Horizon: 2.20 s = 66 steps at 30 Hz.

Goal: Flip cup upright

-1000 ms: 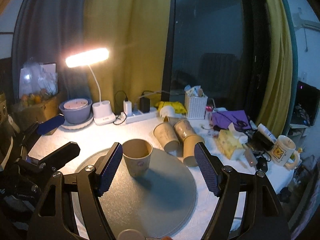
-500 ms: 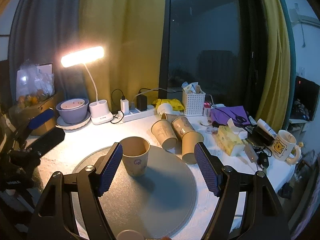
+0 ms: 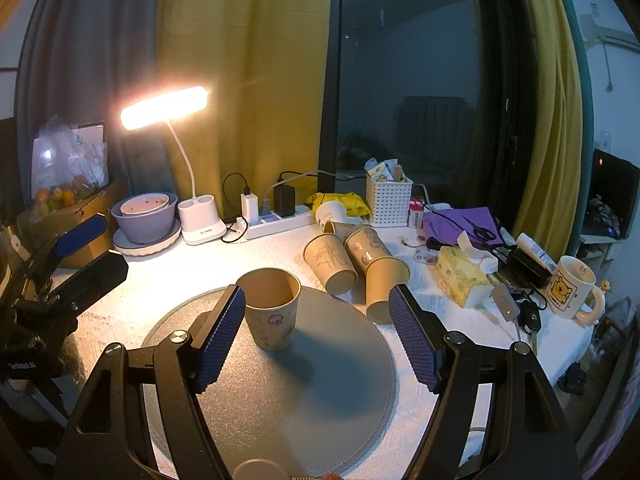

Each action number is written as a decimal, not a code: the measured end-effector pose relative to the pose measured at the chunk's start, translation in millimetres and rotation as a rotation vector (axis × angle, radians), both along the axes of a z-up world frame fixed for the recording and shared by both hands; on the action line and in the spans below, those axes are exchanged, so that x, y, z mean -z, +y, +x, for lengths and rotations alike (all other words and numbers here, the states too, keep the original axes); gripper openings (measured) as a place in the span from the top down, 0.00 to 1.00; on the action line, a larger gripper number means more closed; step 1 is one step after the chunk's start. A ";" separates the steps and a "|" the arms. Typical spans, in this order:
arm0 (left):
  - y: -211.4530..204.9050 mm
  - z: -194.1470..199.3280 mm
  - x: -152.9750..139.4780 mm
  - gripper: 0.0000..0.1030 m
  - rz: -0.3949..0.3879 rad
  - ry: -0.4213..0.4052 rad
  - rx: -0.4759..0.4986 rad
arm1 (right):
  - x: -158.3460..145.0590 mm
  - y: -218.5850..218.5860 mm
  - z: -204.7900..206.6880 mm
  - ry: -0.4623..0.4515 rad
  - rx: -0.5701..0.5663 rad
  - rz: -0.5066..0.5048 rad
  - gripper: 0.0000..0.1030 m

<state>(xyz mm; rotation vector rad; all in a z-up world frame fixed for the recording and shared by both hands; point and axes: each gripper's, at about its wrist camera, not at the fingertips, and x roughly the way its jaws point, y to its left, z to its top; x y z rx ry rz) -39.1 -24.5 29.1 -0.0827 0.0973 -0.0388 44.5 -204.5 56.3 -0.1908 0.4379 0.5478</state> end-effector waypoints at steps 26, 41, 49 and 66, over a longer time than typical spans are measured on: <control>-3.8 0.5 1.9 0.03 0.025 0.001 -0.021 | 6.9 0.7 3.1 0.021 -0.001 -0.004 0.25; -4.4 -0.3 0.9 0.03 0.015 0.004 0.000 | 10.1 0.6 3.9 0.026 0.000 -0.003 0.25; -5.7 -1.0 0.6 0.03 0.009 0.011 0.011 | 9.3 0.4 4.5 0.027 -0.001 -0.004 0.25; -2.0 2.7 2.0 0.03 -0.008 0.034 0.007 | 11.1 1.1 3.6 0.028 0.000 -0.004 0.25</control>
